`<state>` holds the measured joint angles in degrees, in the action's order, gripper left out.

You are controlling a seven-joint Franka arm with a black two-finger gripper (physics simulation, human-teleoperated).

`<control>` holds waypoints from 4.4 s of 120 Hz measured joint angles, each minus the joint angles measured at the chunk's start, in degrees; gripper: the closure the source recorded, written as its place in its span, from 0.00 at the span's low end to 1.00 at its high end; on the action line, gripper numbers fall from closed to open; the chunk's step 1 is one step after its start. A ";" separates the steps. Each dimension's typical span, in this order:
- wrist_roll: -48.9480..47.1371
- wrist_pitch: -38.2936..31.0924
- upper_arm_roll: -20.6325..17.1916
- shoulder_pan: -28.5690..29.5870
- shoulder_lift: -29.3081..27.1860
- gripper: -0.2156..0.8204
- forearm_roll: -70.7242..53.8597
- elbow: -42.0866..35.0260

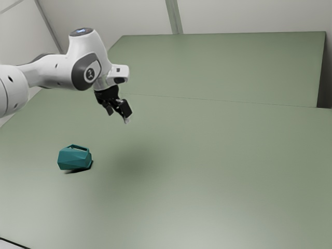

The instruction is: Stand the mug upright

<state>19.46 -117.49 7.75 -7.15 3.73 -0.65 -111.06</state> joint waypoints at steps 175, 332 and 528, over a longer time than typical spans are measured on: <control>24.93 17.52 -2.19 38.45 18.77 0.21 26.24 9.74; 30.43 25.11 -8.76 44.88 20.00 0.89 34.69 7.09; 16.39 -14.76 13.09 -11.50 9.42 0.96 5.94 -4.56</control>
<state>35.85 -132.25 20.84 -18.65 13.15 5.29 -115.62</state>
